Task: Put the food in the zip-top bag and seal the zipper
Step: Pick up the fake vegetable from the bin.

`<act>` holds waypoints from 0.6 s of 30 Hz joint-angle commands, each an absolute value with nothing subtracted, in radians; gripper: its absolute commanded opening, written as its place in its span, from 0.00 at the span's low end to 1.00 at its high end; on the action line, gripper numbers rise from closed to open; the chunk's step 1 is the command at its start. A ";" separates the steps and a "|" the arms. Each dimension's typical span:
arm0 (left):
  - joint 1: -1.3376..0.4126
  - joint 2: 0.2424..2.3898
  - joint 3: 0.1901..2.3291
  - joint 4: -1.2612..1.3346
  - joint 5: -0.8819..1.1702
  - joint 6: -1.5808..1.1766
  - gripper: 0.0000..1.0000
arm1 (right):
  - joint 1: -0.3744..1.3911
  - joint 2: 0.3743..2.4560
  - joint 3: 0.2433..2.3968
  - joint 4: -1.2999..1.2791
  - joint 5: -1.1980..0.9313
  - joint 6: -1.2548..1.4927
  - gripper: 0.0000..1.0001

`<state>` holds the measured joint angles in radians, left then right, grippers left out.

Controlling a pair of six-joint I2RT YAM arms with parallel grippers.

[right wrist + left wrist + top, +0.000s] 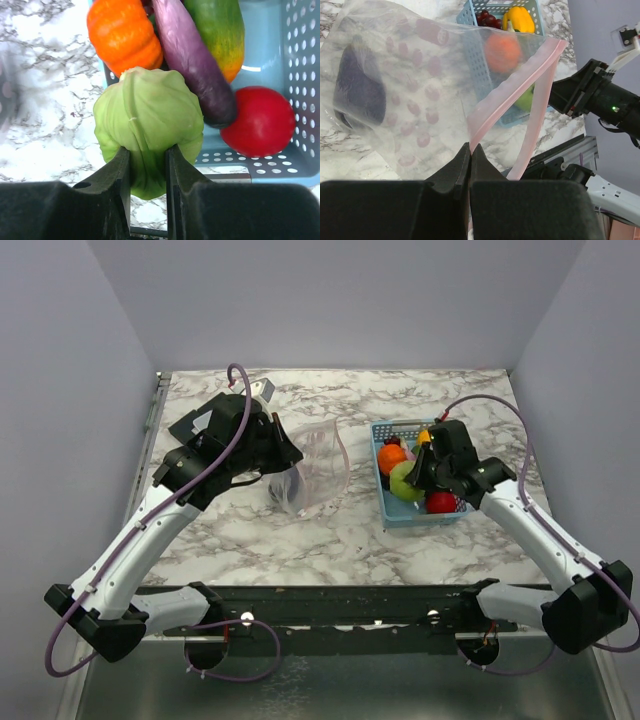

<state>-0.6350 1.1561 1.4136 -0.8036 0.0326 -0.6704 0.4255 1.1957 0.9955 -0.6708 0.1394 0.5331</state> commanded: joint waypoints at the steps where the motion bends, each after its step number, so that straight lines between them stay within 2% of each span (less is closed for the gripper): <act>1: -0.632 1.161 1.428 -0.808 0.007 -0.657 0.00 | 0.421 1.164 1.068 -0.734 0.132 0.509 0.11; 8: -0.632 1.163 1.425 -0.807 0.007 -0.657 0.00 | 0.422 1.098 1.133 -0.724 0.015 0.447 0.10; 18: -0.632 1.175 1.426 -0.799 0.007 -0.655 0.00 | 0.423 1.027 1.341 -0.694 -0.396 0.378 0.08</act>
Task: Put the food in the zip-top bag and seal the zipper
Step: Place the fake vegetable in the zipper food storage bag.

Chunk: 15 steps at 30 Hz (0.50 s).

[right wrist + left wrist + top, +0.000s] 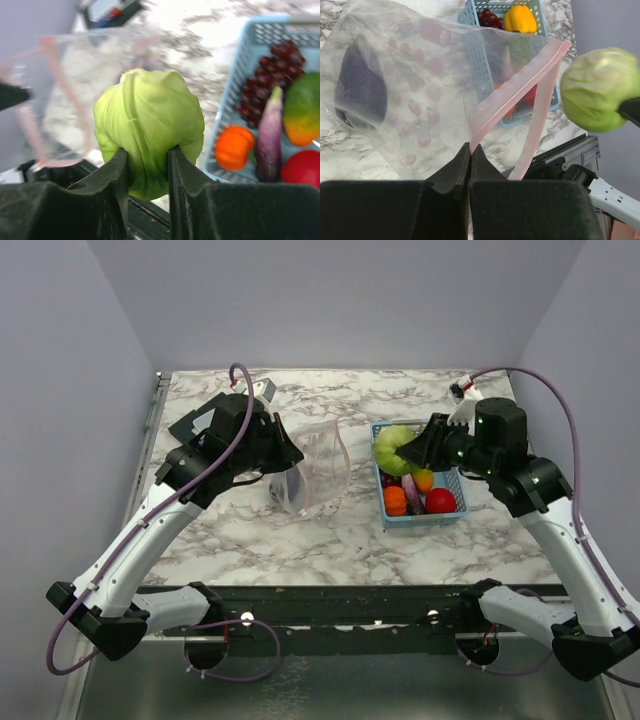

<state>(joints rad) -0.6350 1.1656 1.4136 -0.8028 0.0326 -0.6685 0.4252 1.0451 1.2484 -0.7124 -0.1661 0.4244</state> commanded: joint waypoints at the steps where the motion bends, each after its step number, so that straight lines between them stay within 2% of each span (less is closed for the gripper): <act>1: -0.632 1.175 1.426 -0.800 0.008 -0.655 0.00 | 0.422 1.030 1.361 -0.690 -0.442 0.376 0.08; 8: -0.632 1.180 1.422 -0.795 0.007 -0.651 0.00 | 0.425 1.067 1.449 -0.657 -0.665 0.376 0.06; 15: -0.632 1.209 1.450 -0.794 0.008 -0.646 0.00 | 0.452 1.124 1.503 -0.650 -0.698 0.383 0.04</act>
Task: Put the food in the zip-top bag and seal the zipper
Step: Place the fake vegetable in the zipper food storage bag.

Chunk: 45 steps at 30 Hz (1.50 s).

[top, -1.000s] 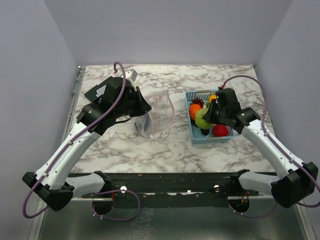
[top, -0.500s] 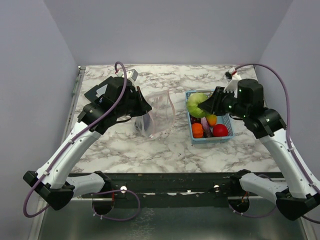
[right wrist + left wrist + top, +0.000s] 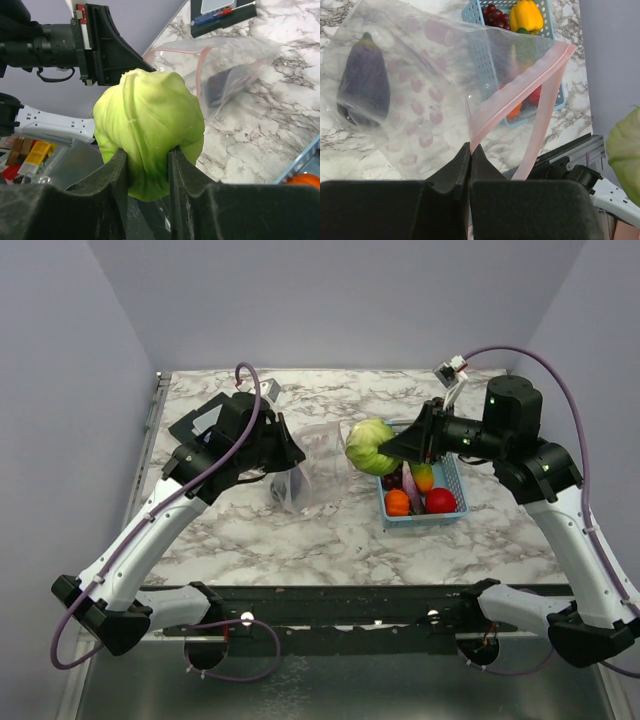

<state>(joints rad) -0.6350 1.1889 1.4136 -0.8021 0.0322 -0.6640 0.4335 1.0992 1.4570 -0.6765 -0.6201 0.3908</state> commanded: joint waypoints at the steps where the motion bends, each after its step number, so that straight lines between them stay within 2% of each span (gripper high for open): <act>1: -0.632 1.213 1.455 -0.793 0.007 -0.644 0.00 | 0.459 1.135 1.508 -0.649 -0.697 0.382 0.04; 7: -0.632 1.248 1.486 -0.793 0.007 -0.635 0.00 | 0.534 1.190 1.543 -0.656 -0.639 0.365 0.04; 16: -0.626 1.305 1.532 -0.793 0.014 -0.609 0.00 | 0.651 1.313 1.619 -0.729 -0.425 0.310 0.04; 32: -0.554 1.382 1.573 -0.799 0.075 -0.544 0.00 | 0.664 1.509 1.698 -0.755 -0.175 0.302 0.03; 45: -0.488 1.477 1.606 -0.774 0.150 -0.497 0.00 | 0.664 1.745 1.928 -0.776 -0.024 0.368 0.04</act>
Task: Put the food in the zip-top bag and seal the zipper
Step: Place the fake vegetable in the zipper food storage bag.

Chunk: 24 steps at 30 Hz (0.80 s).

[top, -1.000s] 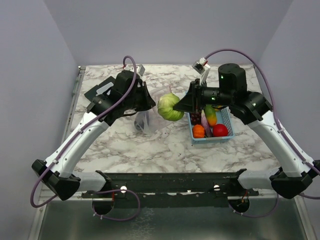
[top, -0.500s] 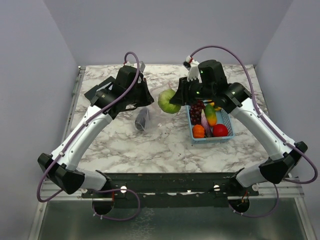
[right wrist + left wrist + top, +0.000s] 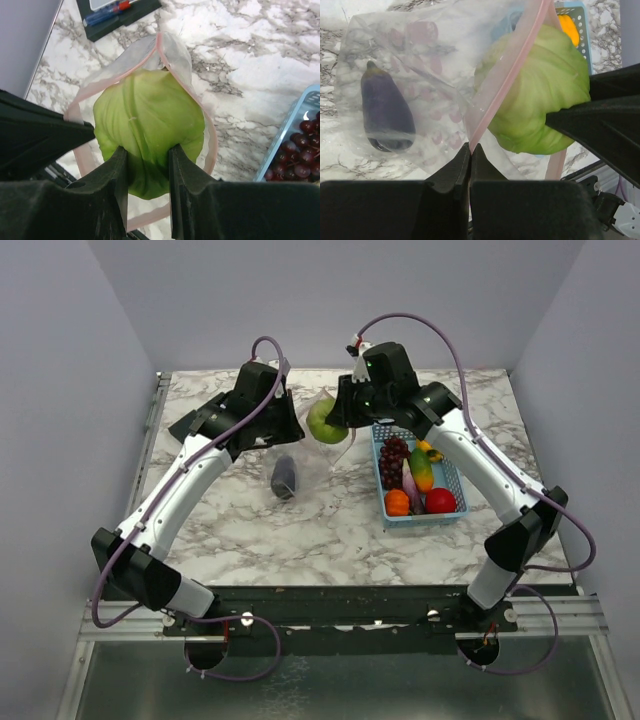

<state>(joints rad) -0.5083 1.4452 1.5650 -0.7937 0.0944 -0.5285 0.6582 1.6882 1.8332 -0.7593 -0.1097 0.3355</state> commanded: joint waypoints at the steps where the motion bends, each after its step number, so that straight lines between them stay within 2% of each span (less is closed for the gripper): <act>1: -0.484 1.486 1.611 -0.773 0.156 -0.495 0.00 | 0.664 1.769 1.954 -0.787 -0.013 0.371 0.04; 10: -0.461 1.533 1.644 -0.760 0.187 -0.491 0.00 | 0.663 1.916 2.115 -0.823 0.083 0.401 0.08; 16: -0.450 1.553 1.666 -0.758 0.204 -0.492 0.00 | 0.664 1.966 2.145 -0.804 0.087 0.415 0.13; 22: -0.439 1.567 1.676 -0.758 0.222 -0.493 0.00 | 0.664 1.988 2.152 -0.781 0.055 0.428 0.25; 24: -0.437 1.568 1.674 -0.758 0.224 -0.493 0.00 | 0.663 1.985 2.145 -0.763 0.039 0.434 0.36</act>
